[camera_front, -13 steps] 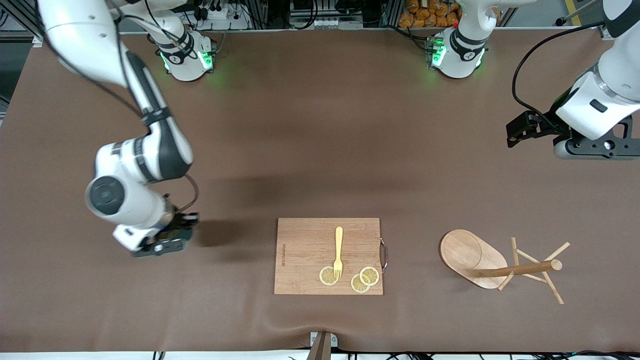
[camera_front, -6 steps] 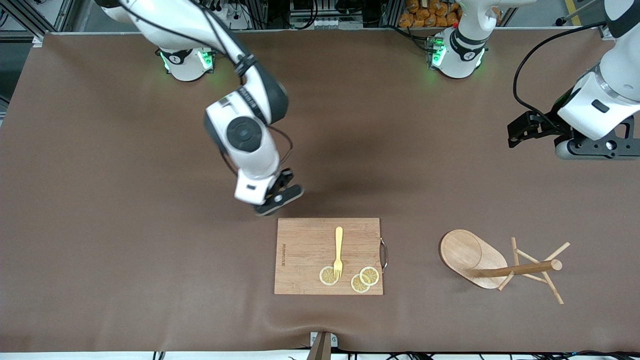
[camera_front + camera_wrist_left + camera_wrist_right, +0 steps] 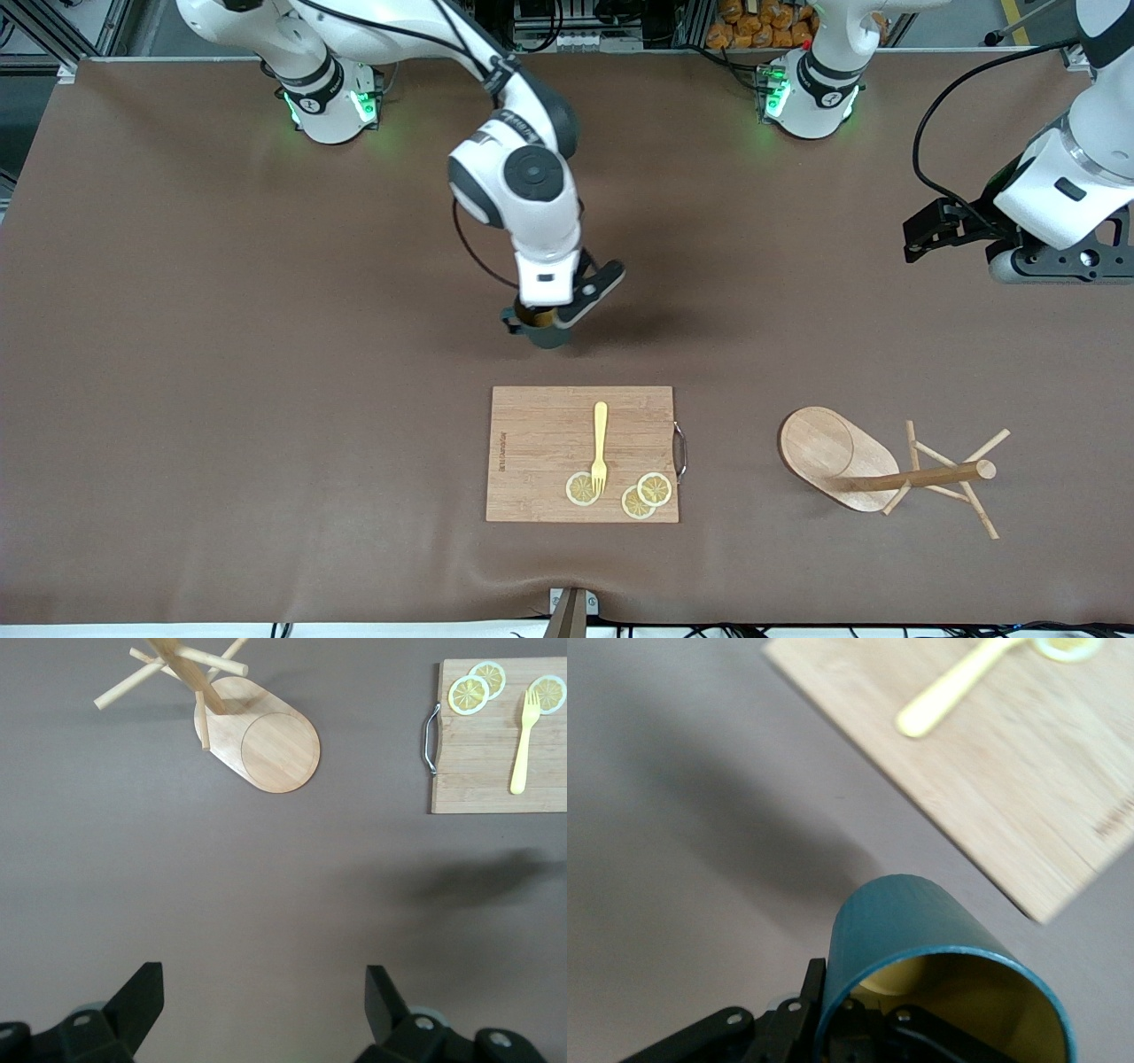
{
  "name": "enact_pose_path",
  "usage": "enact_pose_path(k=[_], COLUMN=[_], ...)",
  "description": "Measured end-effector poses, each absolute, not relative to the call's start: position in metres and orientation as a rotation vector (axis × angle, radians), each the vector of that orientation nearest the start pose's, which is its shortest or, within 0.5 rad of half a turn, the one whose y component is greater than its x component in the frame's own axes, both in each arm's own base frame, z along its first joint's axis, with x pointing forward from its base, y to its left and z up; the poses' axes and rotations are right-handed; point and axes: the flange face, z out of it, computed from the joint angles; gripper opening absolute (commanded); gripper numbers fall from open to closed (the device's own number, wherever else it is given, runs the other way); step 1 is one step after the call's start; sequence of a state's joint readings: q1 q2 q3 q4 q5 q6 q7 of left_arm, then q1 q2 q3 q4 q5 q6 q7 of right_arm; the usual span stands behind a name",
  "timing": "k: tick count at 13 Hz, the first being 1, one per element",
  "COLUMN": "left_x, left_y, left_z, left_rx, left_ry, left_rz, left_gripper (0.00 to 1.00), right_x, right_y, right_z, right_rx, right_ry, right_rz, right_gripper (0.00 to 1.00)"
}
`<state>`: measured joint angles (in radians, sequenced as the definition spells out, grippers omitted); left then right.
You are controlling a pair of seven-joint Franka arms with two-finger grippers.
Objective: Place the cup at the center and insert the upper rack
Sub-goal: 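Lower the teal mug onto the table center with the right gripper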
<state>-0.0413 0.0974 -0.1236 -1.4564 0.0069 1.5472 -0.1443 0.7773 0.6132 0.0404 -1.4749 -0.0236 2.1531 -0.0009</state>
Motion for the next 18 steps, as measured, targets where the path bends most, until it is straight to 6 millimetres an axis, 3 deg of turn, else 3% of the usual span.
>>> enact_pose_path(k=[3,6,11,16,18], left_x=[0.575,0.575,0.575,0.576,0.576], left_y=[-0.09,-0.09,-0.091,-0.088,-0.087], left_z=[0.621,0.621,0.621,0.619,0.618], left_rx=[-3.146,-3.145,-3.145,-3.145,-3.144], left_ry=[0.029,0.029,0.03,0.023,0.019], left_rz=[0.01,0.011,0.011,0.017,0.02], left_gripper=[1.0,1.0,1.0,1.0,1.0], right_x=[0.471,0.463,0.434,0.398,0.395], right_y=[0.552,0.562,0.584,0.605,0.606], right_z=[0.299,0.275,0.265,0.241,0.236], right_rx=[-2.804,-2.79,-2.802,-2.813,-2.824], right_ry=[-1.357,-1.392,-1.376,-1.389,-1.379], right_rz=[-0.072,-0.053,-0.031,0.016,0.024], right_gripper=[0.0,0.0,0.0,0.0,0.0])
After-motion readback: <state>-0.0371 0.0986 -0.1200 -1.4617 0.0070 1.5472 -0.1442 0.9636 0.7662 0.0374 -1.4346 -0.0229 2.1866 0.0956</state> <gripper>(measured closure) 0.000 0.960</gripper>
